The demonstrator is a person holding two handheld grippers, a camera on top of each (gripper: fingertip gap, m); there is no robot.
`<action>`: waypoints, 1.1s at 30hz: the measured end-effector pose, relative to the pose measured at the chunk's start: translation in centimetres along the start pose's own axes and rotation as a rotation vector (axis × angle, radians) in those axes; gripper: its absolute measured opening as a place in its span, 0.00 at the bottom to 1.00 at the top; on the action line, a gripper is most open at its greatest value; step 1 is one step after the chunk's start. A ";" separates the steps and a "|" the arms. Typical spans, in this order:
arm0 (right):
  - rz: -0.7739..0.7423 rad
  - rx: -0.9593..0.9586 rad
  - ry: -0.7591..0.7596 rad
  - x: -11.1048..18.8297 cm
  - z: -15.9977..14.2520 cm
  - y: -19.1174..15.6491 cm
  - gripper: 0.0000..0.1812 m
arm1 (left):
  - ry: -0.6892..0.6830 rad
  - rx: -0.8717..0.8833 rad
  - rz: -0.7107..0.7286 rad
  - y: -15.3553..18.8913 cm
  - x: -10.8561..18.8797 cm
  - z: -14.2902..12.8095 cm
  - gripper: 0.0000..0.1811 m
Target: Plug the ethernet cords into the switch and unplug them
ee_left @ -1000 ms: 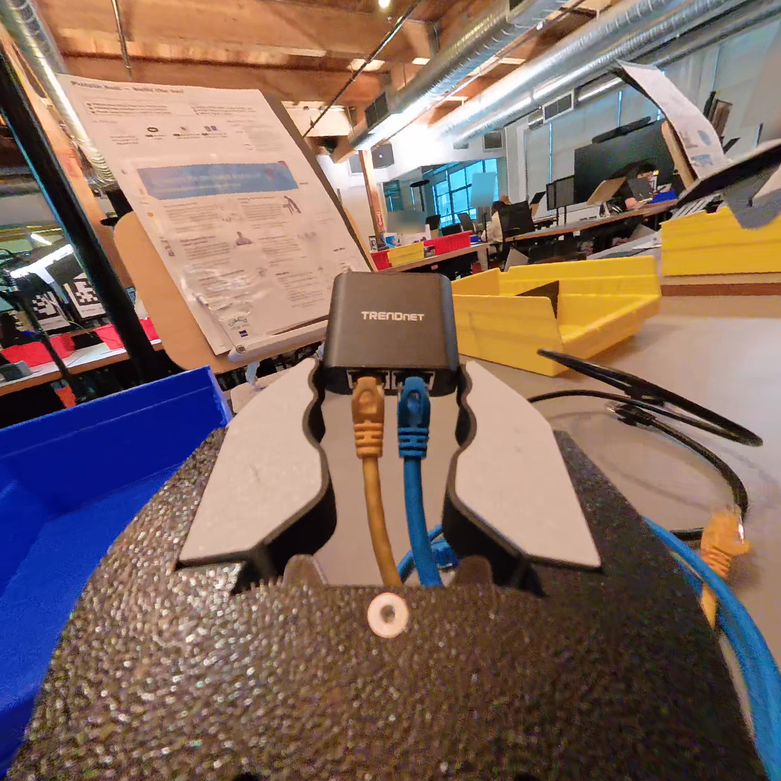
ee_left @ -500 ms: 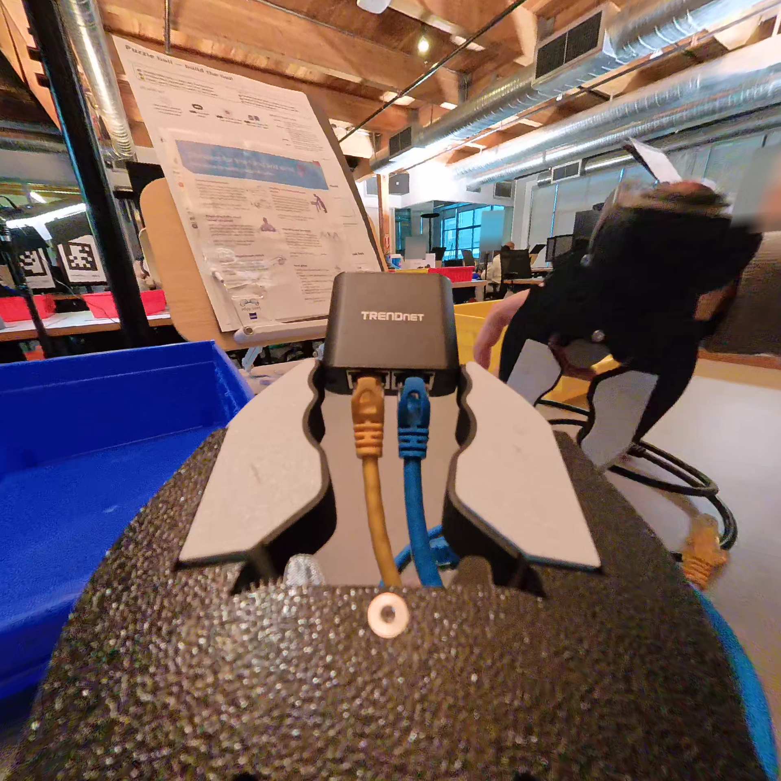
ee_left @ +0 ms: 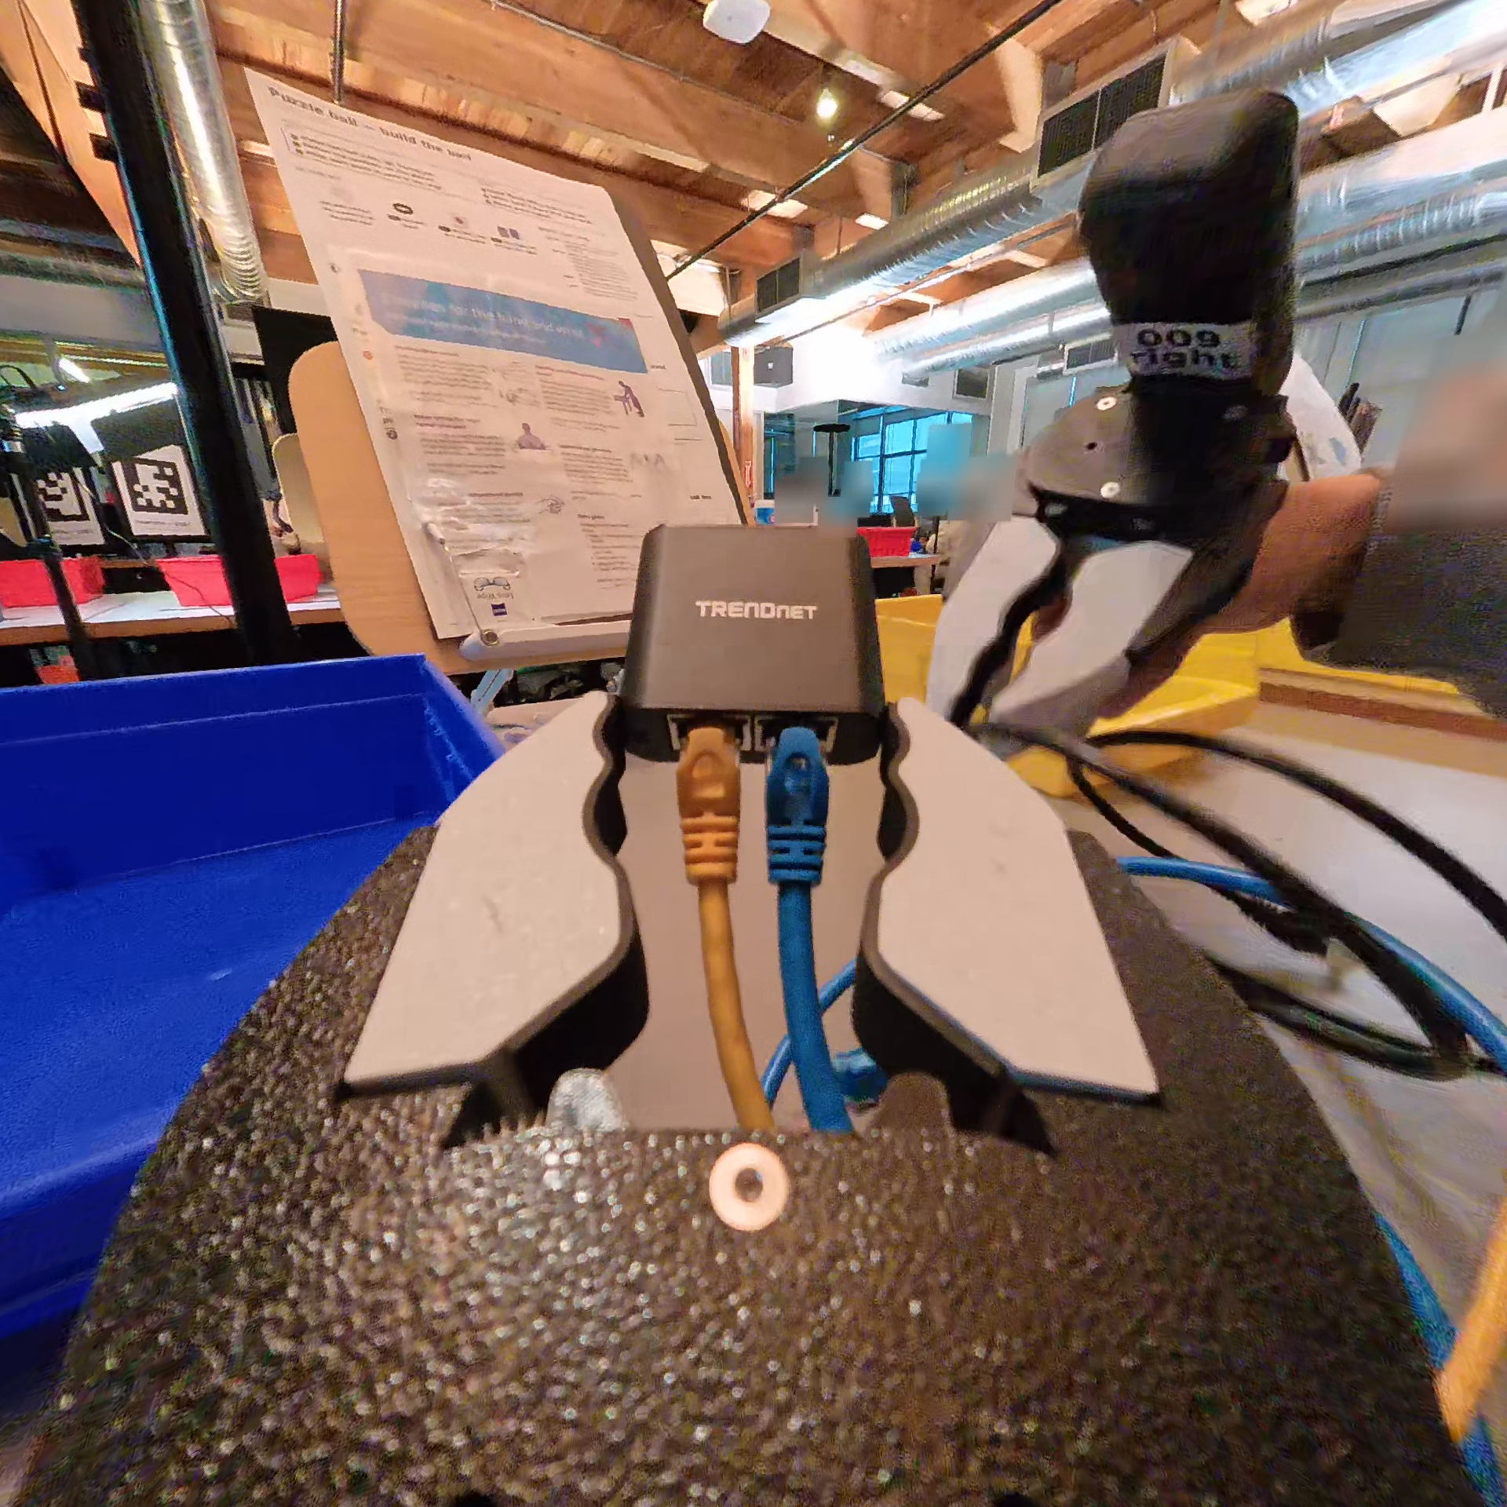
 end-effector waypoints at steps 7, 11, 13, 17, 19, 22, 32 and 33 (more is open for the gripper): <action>-0.353 -0.497 0.488 6.6 0.7 0.8 0.05 | 0.062 0.042 0.001 0.9 -0.2 0.3 0.33; -0.506 -0.461 0.521 13.4 0.5 1.1 0.04 | 0.071 0.000 0.051 0.5 0.2 0.6 0.33; -0.551 -0.407 0.549 18.0 1.3 0.9 0.05 | 0.084 0.008 0.071 0.1 0.4 0.8 0.33; -0.758 -0.252 0.398 26.2 2.2 0.7 0.04 | 0.106 0.045 0.063 -0.1 0.5 1.1 0.33; -0.895 -0.212 0.352 29.9 2.1 1.3 0.04 | 0.088 0.024 0.059 0.0 0.4 0.9 0.33; -1.031 -0.189 0.236 33.5 0.5 2.8 0.04 | 0.064 0.012 0.043 0.4 0.2 0.5 0.33; -1.092 -0.436 0.091 28.8 -12.3 5.3 0.04 | 0.017 -0.037 0.004 1.3 -0.3 0.0 0.33; -1.083 -0.421 0.087 28.1 -13.2 5.1 0.04 | 0.016 -0.038 0.002 1.3 -0.3 0.0 0.33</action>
Point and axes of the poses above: each gripper's, where its closed fingertips meet, x back along the fingers, z out of its top, y = z × x across the jaws, the point moved 9 cm from there along x, back along the fingers, and after that the axes turned 14 degrees about x, right-handed, at the moved point
